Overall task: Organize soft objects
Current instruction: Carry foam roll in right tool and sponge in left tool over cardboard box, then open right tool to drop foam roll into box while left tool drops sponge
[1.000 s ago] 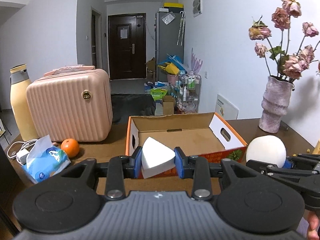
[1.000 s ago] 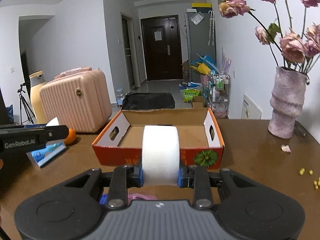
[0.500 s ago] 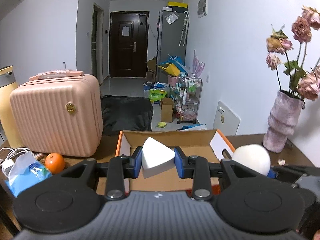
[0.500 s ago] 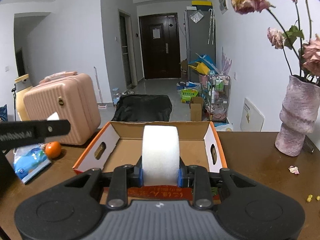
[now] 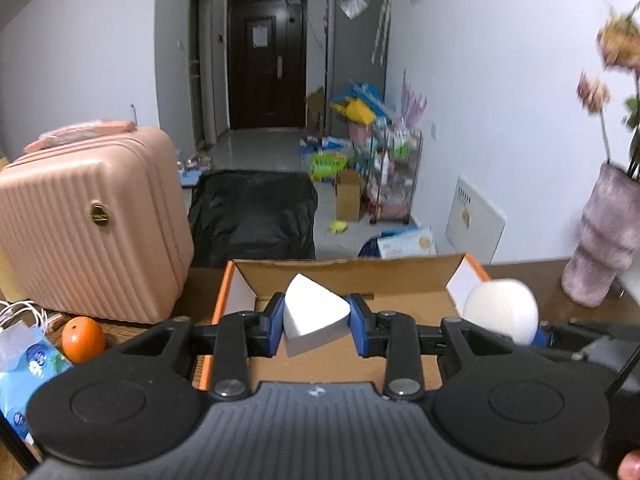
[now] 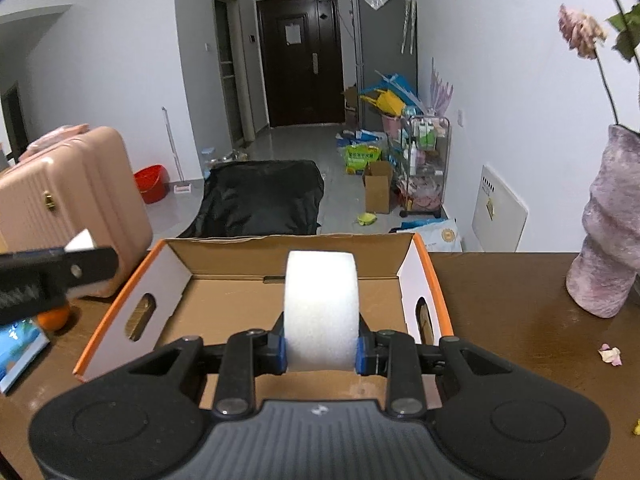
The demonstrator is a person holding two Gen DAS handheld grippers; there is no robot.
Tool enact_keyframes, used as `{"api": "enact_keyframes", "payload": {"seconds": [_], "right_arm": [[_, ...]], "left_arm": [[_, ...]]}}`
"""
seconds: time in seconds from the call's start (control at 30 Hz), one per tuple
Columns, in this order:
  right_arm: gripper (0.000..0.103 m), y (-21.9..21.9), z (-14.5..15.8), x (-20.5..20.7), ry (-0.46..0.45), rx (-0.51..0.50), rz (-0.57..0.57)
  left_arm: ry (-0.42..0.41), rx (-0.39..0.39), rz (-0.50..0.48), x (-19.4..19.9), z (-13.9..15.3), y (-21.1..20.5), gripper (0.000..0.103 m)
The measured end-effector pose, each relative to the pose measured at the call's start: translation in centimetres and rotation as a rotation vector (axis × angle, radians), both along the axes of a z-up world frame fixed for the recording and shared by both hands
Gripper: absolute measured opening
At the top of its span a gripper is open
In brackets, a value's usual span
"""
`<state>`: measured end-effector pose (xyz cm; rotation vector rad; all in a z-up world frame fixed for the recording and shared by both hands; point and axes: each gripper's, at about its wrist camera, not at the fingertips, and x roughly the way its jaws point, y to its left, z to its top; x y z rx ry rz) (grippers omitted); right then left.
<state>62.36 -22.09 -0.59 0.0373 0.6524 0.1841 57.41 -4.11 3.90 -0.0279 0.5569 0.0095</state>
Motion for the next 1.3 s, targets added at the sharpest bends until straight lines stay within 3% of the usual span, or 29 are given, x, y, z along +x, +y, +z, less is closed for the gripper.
{"api": "enact_keyframes", "payload": {"seconds": [0.2, 0.4, 0.53, 0.63, 0.7, 0.73, 0.77, 0.83, 0.87, 1.0, 1.1, 1.3], "right_arm": [[0.029, 0.7, -1.2, 2.5, 0.038, -0.048, -0.014], [0.029, 1.3, -2.9, 4.5, 0.073, -0.069, -0.004], [0.029, 2.0, -4.0, 5.3, 0.097, -0.097, 0.008], [0.029, 2.3, -4.6, 5.5, 0.114, -0.103, 0.014], [0.035, 2.3, -4.7, 5.6, 0.113, -0.108, 0.013], [0.049, 2.3, -4.8, 5.6, 0.111, -0.11, 0.009], [0.065, 2.2, -4.8, 5.5, 0.099, -0.114, 0.0], [0.087, 1.9, -4.6, 5.2, 0.067, -0.128, -0.021], [0.094, 1.7, -4.5, 5.0, 0.049, -0.126, -0.022], [0.101, 0.3, -4.2, 4.7, 0.029, -0.043, 0.005], [0.101, 0.2, -4.1, 4.4, 0.023, -0.056, 0.002], [0.102, 0.1, -3.7, 3.4, 0.019, -0.054, 0.017]], "left_arm": [[0.06, 0.041, 0.014, 3.6, -2.5, -1.0, 0.034], [0.15, 0.001, 0.054, 6.6, -5.3, -0.1, 0.034], [0.186, 0.017, 0.075, 7.9, -6.9, 0.2, 0.034], [0.209, 0.02, 0.099, 8.5, -7.9, 0.6, 0.04], [0.218, 0.025, 0.11, 8.7, -8.5, 0.9, 0.045], [0.227, 0.021, 0.108, 8.9, -8.7, 1.1, 0.053], [0.232, 0.018, 0.113, 8.9, -8.8, 1.4, 0.072], [0.234, 0.007, 0.105, 8.9, -8.9, 1.7, 0.097], [0.24, -0.006, 0.104, 8.9, -8.9, 1.9, 0.103], [0.192, -0.018, 0.137, 8.2, -8.4, 2.3, 0.103], [0.212, -0.054, 0.125, 8.3, -8.2, 2.5, 0.103], [0.195, -0.042, 0.114, 7.7, -7.7, 1.9, 0.103]]}}
